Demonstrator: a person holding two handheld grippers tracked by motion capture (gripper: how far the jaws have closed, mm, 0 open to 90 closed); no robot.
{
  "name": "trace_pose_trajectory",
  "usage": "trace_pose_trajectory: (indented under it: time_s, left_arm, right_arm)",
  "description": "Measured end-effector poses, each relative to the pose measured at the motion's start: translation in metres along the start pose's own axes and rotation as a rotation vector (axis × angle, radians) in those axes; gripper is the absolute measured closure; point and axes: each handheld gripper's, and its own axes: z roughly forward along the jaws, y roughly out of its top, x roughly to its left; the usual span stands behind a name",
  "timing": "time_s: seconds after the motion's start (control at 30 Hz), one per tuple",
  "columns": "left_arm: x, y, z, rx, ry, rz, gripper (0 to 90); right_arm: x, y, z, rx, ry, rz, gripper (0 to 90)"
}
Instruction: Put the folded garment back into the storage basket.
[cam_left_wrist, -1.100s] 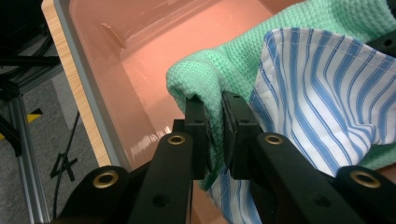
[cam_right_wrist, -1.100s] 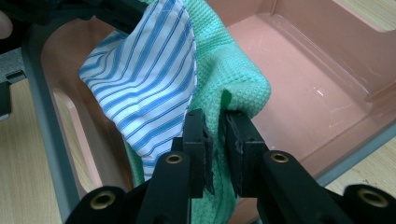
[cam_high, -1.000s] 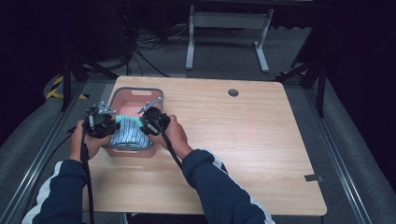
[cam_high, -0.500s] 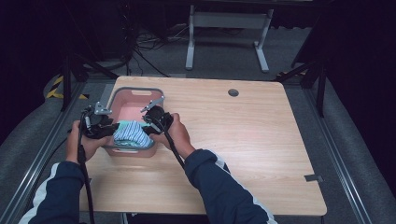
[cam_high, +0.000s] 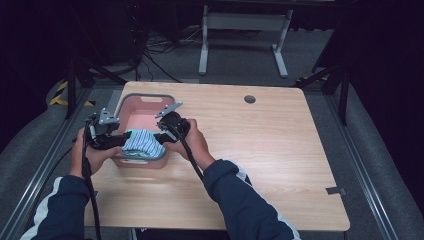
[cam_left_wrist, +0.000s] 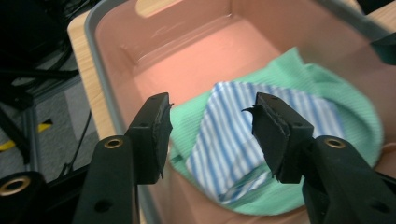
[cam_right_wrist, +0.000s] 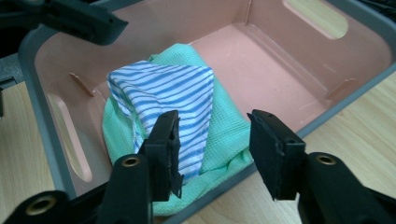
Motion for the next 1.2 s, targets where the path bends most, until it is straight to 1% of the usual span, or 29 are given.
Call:
trace_pose_trajectory:
  time_s: [0.03,0.07,0.1,0.13,0.17,0.2,0.23,0.27,0.3,0.37,0.4,0.47,0.5,0.57,0.63,0.67,0.7,0.77,0.83,0.9,0.97,1.03,1.07,1.2]
  left_arm:
    - [0.000,0.000,0.000,0.000,0.000,0.000,45.8]
    - [-0.002,0.001,-0.001,-0.015,0.000,0.003,44.4]
    - [-0.004,0.002,-0.002,-0.021,-0.002,0.011,44.4]
    - [-0.007,0.002,-0.003,-0.034,-0.007,0.009,42.8]
    - [-0.009,0.002,-0.004,-0.042,-0.017,0.007,39.6]
    - [-0.011,0.003,-0.005,-0.046,-0.025,0.011,39.6]
    - [-0.016,0.004,-0.006,-0.063,-0.031,0.026,38.5]
    - [-0.019,0.004,-0.007,-0.067,-0.039,0.035,36.1]
    - [-0.019,0.004,-0.007,-0.067,-0.039,0.035,35.1]
    - [-0.024,0.005,-0.009,-0.075,-0.047,0.041,33.4]
    - [-0.027,0.006,-0.010,-0.076,-0.052,0.045,32.2]
    - [-0.031,0.007,-0.012,-0.094,-0.060,0.049,30.3]
    - [-0.034,0.008,-0.013,-0.104,-0.068,0.053,29.2]
    - [-0.039,0.008,-0.014,-0.103,-0.076,0.053,28.0]
    - [-0.044,0.009,-0.015,-0.099,-0.075,0.074,27.3]
    - [-0.046,0.009,-0.015,-0.099,-0.082,0.070,26.4]
    - [-0.047,0.009,-0.016,-0.104,-0.084,0.076,26.1]
    - [-0.051,0.009,-0.016,-0.107,-0.091,0.084,25.8]
    - [-0.054,0.008,-0.017,-0.115,-0.107,0.081,25.3]
    - [-0.058,0.008,-0.017,-0.117,-0.110,0.095,25.3]
    - [-0.061,0.007,-0.018,-0.119,-0.114,0.106,25.0]
    - [-0.065,0.007,-0.019,-0.120,-0.132,0.116,25.1]
    - [-0.067,0.008,-0.019,-0.120,-0.133,0.127,25.2]
    - [-0.077,0.008,-0.020,-0.132,-0.156,0.141,25.1]
  right_arm:
    - [-0.001,-0.001,-0.002,-0.005,0.001,0.000,50.7]
    - [-0.001,-0.001,-0.004,-0.011,-0.007,-0.001,48.8]
    - [-0.001,-0.001,-0.004,-0.011,-0.007,-0.001,48.8]
    - [-0.002,-0.002,-0.007,-0.021,-0.007,-0.005,47.6]
    - [-0.003,-0.004,-0.012,-0.027,-0.007,-0.020,45.6]
    - [-0.003,-0.004,-0.012,-0.027,-0.007,-0.020,45.6]
    - [-0.003,-0.004,-0.014,-0.027,-0.012,-0.025,44.3]
    - [-0.004,-0.005,-0.019,-0.041,-0.015,-0.034,42.7]
    - [-0.004,-0.005,-0.019,-0.041,-0.015,-0.034,42.7]
    - [-0.007,-0.007,-0.025,-0.045,-0.022,-0.047,40.2]
    - [-0.007,-0.008,-0.028,-0.046,-0.020,-0.045,38.9]
    - [-0.009,-0.010,-0.032,-0.037,-0.026,-0.061,37.8]
    - [-0.010,-0.012,-0.035,-0.034,-0.031,-0.061,36.6]
    - [-0.013,-0.014,-0.042,-0.038,-0.037,-0.066,35.6]
    - [-0.016,-0.017,-0.050,-0.048,-0.036,-0.065,34.7]
    - [-0.017,-0.018,-0.053,-0.049,-0.044,-0.067,34.2]
    - [-0.018,-0.020,-0.056,-0.047,-0.051,-0.071,34.0]
    - [-0.020,-0.024,-0.060,-0.037,-0.063,-0.077,32.5]
    - [-0.023,-0.029,-0.064,-0.024,-0.073,-0.082,31.6]
    - [-0.025,-0.034,-0.069,-0.019,-0.083,-0.090,31.2]
    - [-0.027,-0.039,-0.073,-0.017,-0.081,-0.093,30.0]
    - [-0.029,-0.044,-0.077,-0.007,-0.097,-0.101,28.2]
    - [-0.029,-0.047,-0.079,-0.004,-0.101,-0.105,27.6]
    - [-0.032,-0.058,-0.090,-0.003,-0.109,-0.125,25.3]
